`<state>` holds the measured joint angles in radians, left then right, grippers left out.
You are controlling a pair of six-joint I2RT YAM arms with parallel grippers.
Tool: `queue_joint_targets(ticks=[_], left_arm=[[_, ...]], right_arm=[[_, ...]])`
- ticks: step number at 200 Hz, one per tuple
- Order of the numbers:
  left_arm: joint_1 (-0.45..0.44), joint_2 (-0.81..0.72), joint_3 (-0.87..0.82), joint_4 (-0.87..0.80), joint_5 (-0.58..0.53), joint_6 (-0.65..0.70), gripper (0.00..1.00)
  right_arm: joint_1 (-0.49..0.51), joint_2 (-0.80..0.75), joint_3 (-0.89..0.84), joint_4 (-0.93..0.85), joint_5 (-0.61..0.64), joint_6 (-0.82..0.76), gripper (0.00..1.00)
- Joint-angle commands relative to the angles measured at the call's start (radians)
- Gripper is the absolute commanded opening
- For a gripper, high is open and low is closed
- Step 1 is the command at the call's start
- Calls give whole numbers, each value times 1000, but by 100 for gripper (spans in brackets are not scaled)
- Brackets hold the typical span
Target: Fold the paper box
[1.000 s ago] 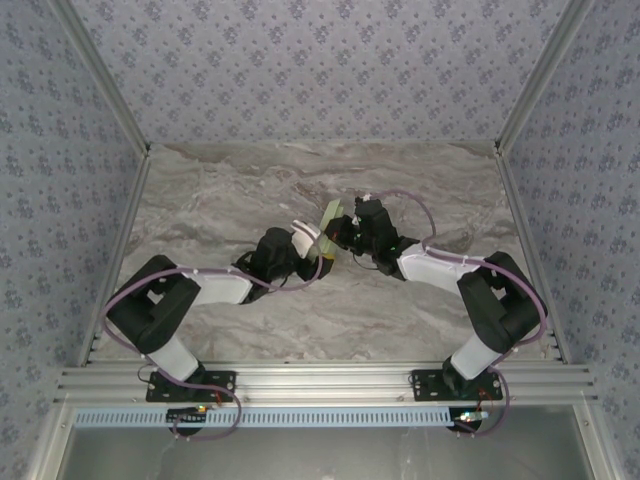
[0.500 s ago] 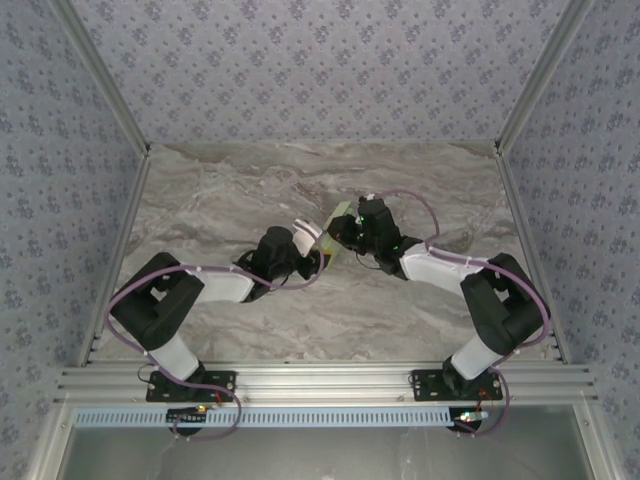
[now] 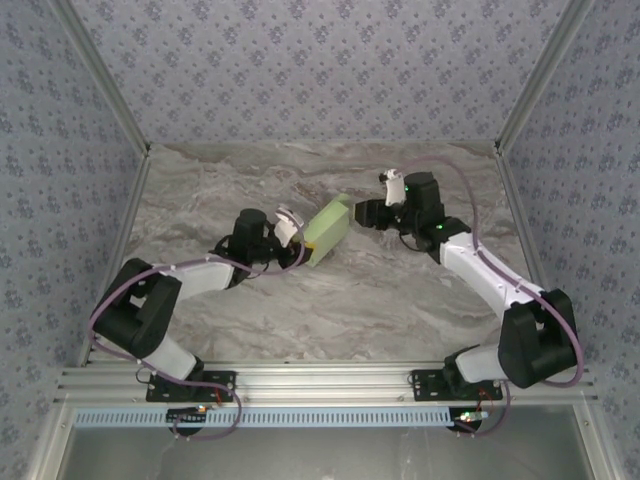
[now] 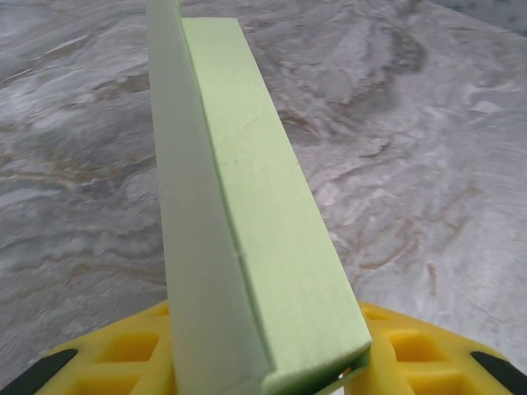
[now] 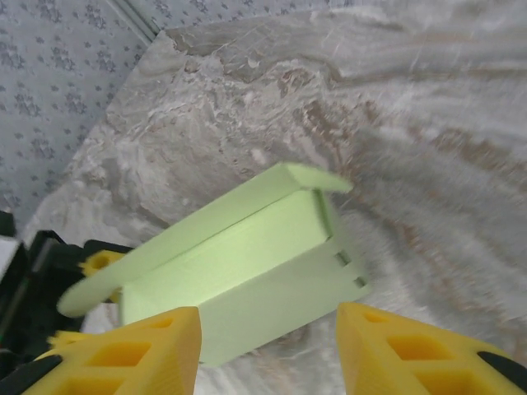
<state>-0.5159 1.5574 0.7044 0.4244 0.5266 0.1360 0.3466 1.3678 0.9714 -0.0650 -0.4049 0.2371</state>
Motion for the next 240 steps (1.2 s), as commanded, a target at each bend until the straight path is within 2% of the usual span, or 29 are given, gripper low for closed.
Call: queue_joint_targets(ticks=[1, 17, 40, 92, 156, 201, 240], left_arm=[[44, -10, 78, -116, 205, 105, 18], [54, 2, 109, -191, 227, 173, 17], [54, 8, 118, -230, 250, 245, 16], [48, 18, 159, -326, 266, 300, 15], [27, 18, 166, -357, 265, 328, 15], [22, 18, 170, -366, 260, 333, 14], [20, 19, 172, -363, 256, 333, 14]], right_arm=[[-76, -20, 20, -122, -131, -325, 48], [-108, -31, -3, -108, -172, -440, 48], [-87, -24, 2, -155, -177, -616, 48], [-81, 52, 98, -300, -173, -833, 48], [-79, 215, 261, -435, -260, -965, 47], [-75, 302, 349, -525, -297, -1012, 37], [-71, 334, 364, -532, -288, -1025, 33]])
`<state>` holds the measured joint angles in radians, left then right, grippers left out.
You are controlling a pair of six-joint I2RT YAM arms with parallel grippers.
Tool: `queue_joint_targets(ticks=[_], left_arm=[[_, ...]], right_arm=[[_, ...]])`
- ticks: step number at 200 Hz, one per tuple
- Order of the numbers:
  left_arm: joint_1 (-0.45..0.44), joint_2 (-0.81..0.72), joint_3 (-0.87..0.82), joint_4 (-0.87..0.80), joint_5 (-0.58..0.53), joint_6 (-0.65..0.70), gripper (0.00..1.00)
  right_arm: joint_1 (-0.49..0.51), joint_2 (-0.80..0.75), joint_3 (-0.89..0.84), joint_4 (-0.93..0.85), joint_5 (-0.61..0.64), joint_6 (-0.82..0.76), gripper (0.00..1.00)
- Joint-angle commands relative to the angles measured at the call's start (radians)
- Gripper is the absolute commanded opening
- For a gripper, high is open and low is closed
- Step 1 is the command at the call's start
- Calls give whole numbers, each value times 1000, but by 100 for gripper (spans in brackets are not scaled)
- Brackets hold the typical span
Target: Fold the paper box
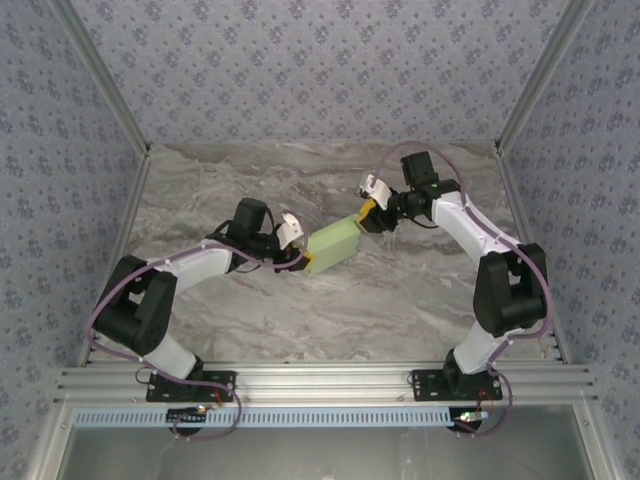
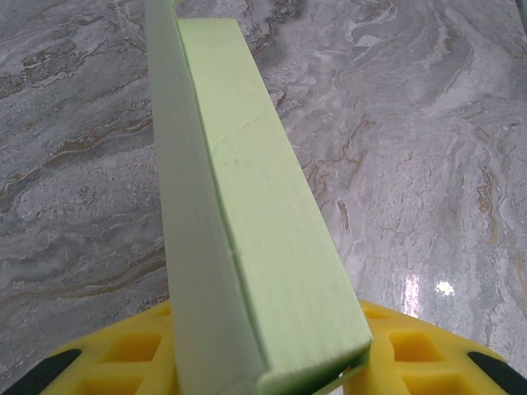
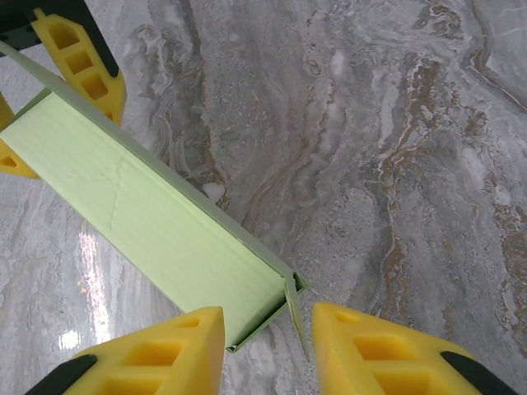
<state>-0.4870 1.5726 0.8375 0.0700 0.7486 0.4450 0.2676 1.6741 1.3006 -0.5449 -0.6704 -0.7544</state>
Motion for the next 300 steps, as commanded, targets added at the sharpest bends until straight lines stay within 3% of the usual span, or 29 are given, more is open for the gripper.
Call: queue_joint_targets(ticks=[1, 32, 65, 91, 127, 190, 243, 300], left_arm=[[-9, 3, 38, -9, 34, 24, 14], [-11, 6, 37, -7, 30, 22, 14], [-12, 3, 38, -7, 17, 20, 14], [-13, 3, 40, -8, -1, 20, 13], [-21, 3, 44, -19, -43, 27, 12], [-42, 10, 32, 6, -140, 36, 12], [-42, 18, 32, 7, -148, 19, 12], [-39, 23, 33, -1, -152, 15, 12]], right_arm=[[7, 28, 35, -52, -23, -34, 33], [15, 58, 56, -51, -9, -32, 28], [25, 85, 85, -51, 11, -10, 14], [47, 81, 95, -79, 56, 30, 12], [105, 90, 150, -133, 245, 157, 6], [229, 145, 244, -232, 570, 580, 5], [243, 107, 148, -113, 614, 687, 3], [234, 70, 15, 32, 591, 673, 1]])
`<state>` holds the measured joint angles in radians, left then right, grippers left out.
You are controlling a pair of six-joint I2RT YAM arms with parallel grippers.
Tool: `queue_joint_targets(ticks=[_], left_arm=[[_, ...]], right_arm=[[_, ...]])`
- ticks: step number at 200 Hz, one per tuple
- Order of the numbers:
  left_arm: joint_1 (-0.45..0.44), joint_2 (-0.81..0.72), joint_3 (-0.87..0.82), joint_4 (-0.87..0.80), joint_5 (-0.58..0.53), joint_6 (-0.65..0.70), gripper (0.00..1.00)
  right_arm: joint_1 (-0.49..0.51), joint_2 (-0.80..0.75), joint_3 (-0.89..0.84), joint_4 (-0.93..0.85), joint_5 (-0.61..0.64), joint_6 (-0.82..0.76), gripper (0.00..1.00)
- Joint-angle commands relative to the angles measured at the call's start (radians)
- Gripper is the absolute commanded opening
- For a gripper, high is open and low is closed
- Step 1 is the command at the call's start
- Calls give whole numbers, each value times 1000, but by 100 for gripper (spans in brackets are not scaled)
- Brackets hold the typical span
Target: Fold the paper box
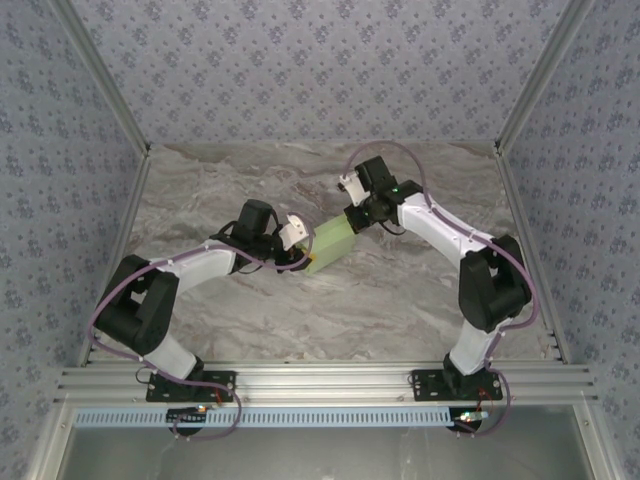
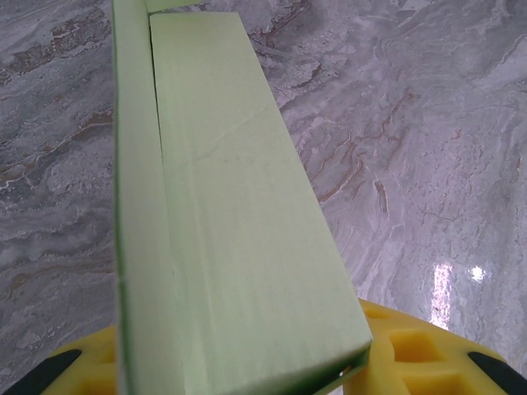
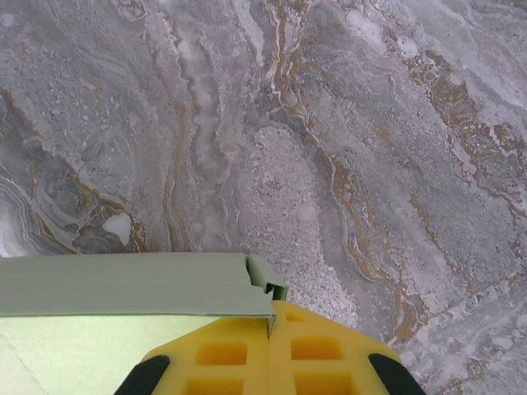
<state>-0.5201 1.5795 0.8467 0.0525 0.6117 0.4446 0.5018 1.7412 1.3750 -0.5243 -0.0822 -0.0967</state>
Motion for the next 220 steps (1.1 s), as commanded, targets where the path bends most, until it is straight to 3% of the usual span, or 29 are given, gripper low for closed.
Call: queue_joint_targets(ticks=[1, 161, 220], left_arm=[[-6, 16, 24, 17, -14, 15, 12], [12, 28, 24, -2, -39, 25, 12], [18, 59, 49, -48, -51, 64, 13]], right_arm=[[0, 3, -60, 13, 2, 16, 1], [-57, -58, -224, 92, -9, -84, 0], [-13, -67, -237, 100, 44, 105, 0]])
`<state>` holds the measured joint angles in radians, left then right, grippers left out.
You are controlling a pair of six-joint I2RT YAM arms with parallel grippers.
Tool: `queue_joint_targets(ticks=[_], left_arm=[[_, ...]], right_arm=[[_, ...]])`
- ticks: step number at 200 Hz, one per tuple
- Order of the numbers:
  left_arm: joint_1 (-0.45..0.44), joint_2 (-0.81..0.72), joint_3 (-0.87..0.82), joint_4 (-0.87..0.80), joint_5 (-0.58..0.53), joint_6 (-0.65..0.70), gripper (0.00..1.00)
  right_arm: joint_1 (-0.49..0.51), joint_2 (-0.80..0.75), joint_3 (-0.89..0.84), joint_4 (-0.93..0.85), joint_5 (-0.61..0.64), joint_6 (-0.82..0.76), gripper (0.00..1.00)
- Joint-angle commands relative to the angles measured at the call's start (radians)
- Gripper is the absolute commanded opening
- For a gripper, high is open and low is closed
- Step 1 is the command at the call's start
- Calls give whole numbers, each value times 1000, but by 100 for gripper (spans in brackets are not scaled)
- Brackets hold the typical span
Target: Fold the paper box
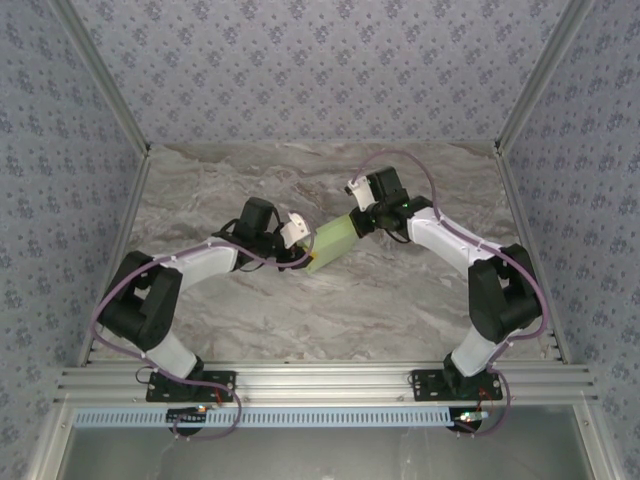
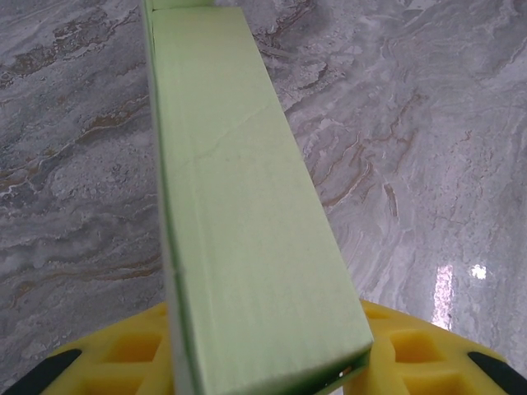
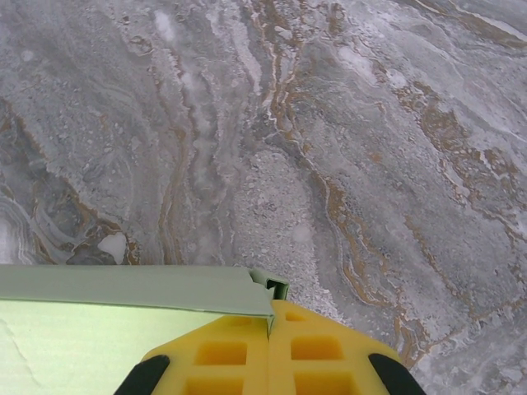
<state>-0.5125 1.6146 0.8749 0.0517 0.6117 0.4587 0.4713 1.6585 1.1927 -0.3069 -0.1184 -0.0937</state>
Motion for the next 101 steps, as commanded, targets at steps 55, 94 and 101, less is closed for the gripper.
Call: queue_joint_targets(ticks=[55, 94, 101], left_arm=[[12, 74, 112, -176, -31, 84, 19], [12, 145, 188, -258, 29, 128, 21], [14, 157, 194, -259, 50, 132, 21]], right_arm=[[56, -61, -144, -34, 189, 210, 0], [69, -133, -205, 6, 233, 282, 0], [71, -146, -216, 8, 239, 292, 0]])
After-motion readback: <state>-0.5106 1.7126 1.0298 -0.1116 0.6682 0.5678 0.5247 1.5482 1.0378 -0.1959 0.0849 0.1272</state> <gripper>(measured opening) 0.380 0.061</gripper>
